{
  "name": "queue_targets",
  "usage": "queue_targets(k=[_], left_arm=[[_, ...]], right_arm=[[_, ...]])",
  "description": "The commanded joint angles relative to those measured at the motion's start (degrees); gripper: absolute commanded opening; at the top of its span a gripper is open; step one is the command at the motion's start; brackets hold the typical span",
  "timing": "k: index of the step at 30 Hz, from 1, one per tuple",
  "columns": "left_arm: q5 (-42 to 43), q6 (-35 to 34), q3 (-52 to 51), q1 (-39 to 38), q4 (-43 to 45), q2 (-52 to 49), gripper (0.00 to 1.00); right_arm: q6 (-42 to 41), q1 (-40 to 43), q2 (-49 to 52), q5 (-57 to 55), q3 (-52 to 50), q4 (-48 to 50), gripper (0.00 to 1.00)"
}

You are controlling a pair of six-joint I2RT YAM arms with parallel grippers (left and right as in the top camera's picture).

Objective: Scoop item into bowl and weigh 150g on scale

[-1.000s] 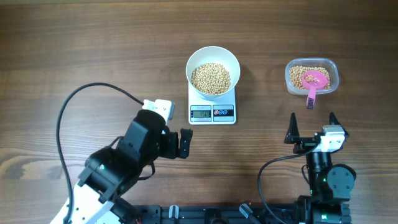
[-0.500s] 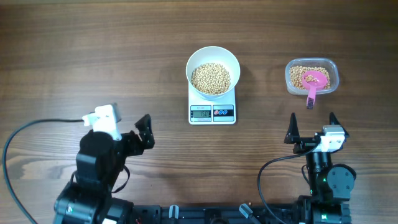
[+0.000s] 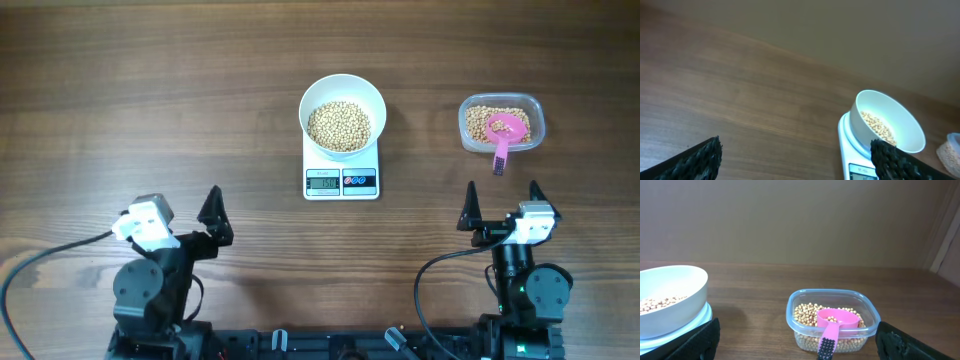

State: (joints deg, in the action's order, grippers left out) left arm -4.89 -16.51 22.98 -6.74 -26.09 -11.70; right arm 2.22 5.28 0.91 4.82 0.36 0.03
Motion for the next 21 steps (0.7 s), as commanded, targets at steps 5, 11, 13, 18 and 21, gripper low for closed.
queue_targets(k=[5,11,13,18,21], left_arm=[[-0.76,1.38,-8.52,2.8,11.41,4.02,1.0],[0.42,1.36,-13.92,2.8,16.41,10.03,1.0],[1.22,1.36,-14.93,2.8,16.92,11.54,1.0],[1.86,1.36,-16.15,2.8,19.39,11.54,1.0],[1.86,1.36,-18.67,2.8,24.44,11.54,1.0]], right_arm=[[-0.83,-0.28,-0.11,-1.01,-0.07,0.07,1.0],[-0.83,-0.28,-0.11,-1.01,-0.07,0.07,1.0],[-0.83,-0.28,-0.11,-1.01,-0.07,0.07,1.0],[-0.81,-0.28,-0.11,-1.01,-0.07,0.07,1.0],[-0.83,-0.28,-0.11,-1.01,-0.07,0.07,1.0]])
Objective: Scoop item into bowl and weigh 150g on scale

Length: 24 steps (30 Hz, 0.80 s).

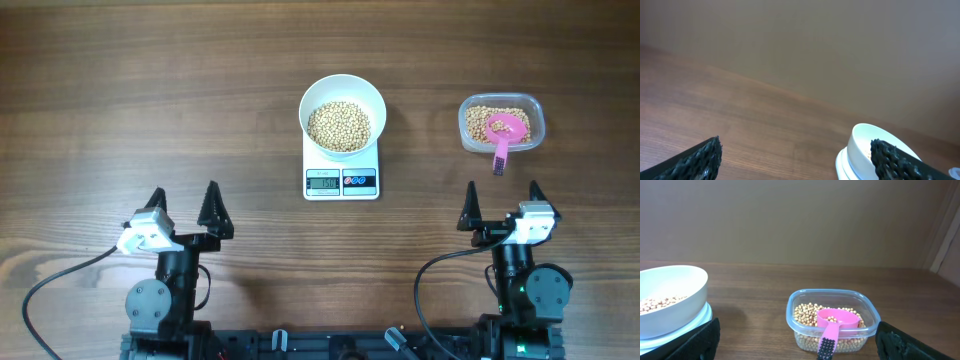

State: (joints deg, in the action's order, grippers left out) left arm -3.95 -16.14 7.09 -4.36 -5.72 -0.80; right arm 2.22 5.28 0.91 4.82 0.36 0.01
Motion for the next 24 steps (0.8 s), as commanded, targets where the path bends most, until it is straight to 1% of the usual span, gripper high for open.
queue_targets(k=[1,4,9,11,14,18,20,24], left_arm=[[0.96,0.98,-3.63,0.39,5.7,0.63,1.0],[1.09,0.98,-6.43,0.42,11.37,0.63,1.0],[1.38,1.97,-6.78,0.66,13.22,0.63,1.0],[2.45,2.75,-6.78,1.07,12.31,0.63,1.0],[5.77,4.37,-6.78,2.16,8.24,0.63,1.0],[12.83,10.27,-6.78,4.22,4.31,0.63,1.0],[12.94,10.38,-6.78,4.92,2.34,0.63,1.0],[10.91,10.4,-6.78,4.9,1.79,0.63,1.0]], right_arm=[[-0.81,-0.28,-0.11,-1.01,-0.07,0.09,1.0],[-0.81,-0.28,-0.11,-1.01,-0.07,0.09,1.0],[-0.83,-0.28,-0.11,-1.01,-0.07,0.09,1.0],[-0.83,-0.28,-0.11,-1.01,-0.07,0.09,1.0],[-0.83,-0.28,-0.11,-1.01,-0.07,0.09,1.0],[-0.83,-0.28,-0.11,-1.01,-0.07,0.09,1.0],[-0.83,-0.28,-0.11,-1.01,-0.07,0.09,1.0],[-0.83,-0.28,-0.11,-1.01,-0.07,0.07,1.0]])
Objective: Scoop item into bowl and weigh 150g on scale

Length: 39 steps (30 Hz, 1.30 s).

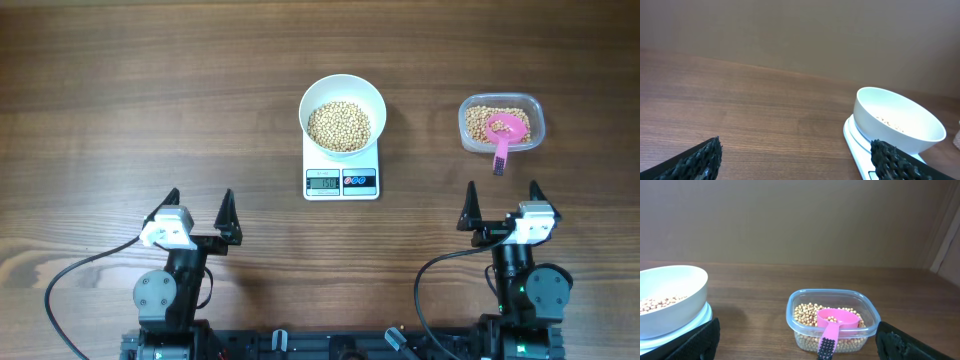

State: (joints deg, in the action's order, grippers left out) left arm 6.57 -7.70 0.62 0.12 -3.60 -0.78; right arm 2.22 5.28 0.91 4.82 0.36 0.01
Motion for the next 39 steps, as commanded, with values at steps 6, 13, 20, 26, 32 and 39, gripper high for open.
queue_targets(k=[6,13,20,26,32,39], left_arm=[[0.2,6.97,-0.31,0.39,-0.44,0.61,1.0],[-5.86,7.52,-0.31,0.55,-0.96,0.61,1.0],[-8.13,7.52,-0.31,0.92,-0.79,0.61,1.0],[-5.07,7.74,-0.31,2.34,-0.98,0.61,1.0],[-4.24,9.22,-0.31,2.34,-0.96,0.61,1.0],[-4.26,10.84,-0.31,0.72,-0.98,0.61,1.0]], right_arm=[[-0.81,-0.28,-0.11,-1.01,-0.07,0.09,1.0],[-0.83,-0.28,-0.11,-0.98,-0.07,0.09,1.0],[-0.83,-0.28,-0.11,-1.01,-0.07,0.09,1.0],[-0.85,-0.28,-0.11,-1.01,-0.04,0.09,1.0],[-0.85,-0.28,-0.11,-1.01,-0.07,0.09,1.0],[-0.83,-0.28,-0.11,-1.01,-0.07,0.09,1.0]])
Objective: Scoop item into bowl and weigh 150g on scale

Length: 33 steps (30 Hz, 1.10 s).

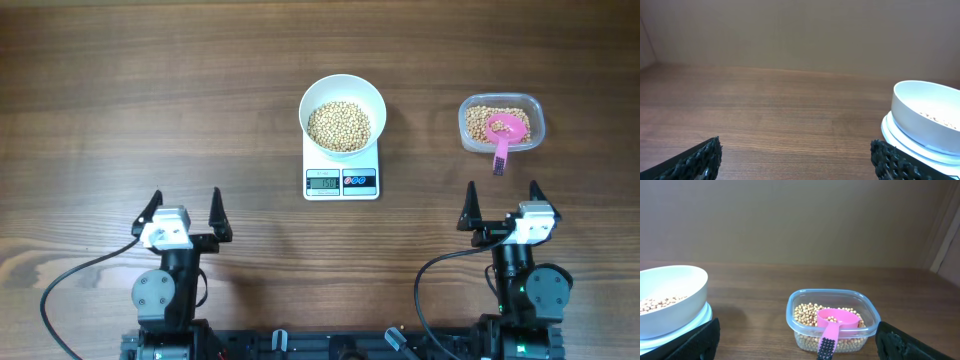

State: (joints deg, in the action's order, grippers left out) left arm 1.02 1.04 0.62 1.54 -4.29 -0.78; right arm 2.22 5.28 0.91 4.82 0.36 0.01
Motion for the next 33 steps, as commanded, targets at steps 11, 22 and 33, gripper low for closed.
queue_targets(k=[11,22,33], left_arm=[[0.85,-0.63,-0.31,-0.7,-0.28,0.61,1.0],[6.91,3.45,-0.31,-0.7,0.42,0.61,1.0],[0.92,4.52,-0.31,-0.7,-0.28,0.61,1.0]], right_arm=[[-0.83,-0.28,-0.11,-1.01,-0.07,0.09,1.0],[-0.83,-0.28,-0.11,-1.01,-0.07,0.09,1.0],[-0.83,-0.28,-0.11,-1.01,-0.07,0.09,1.0]])
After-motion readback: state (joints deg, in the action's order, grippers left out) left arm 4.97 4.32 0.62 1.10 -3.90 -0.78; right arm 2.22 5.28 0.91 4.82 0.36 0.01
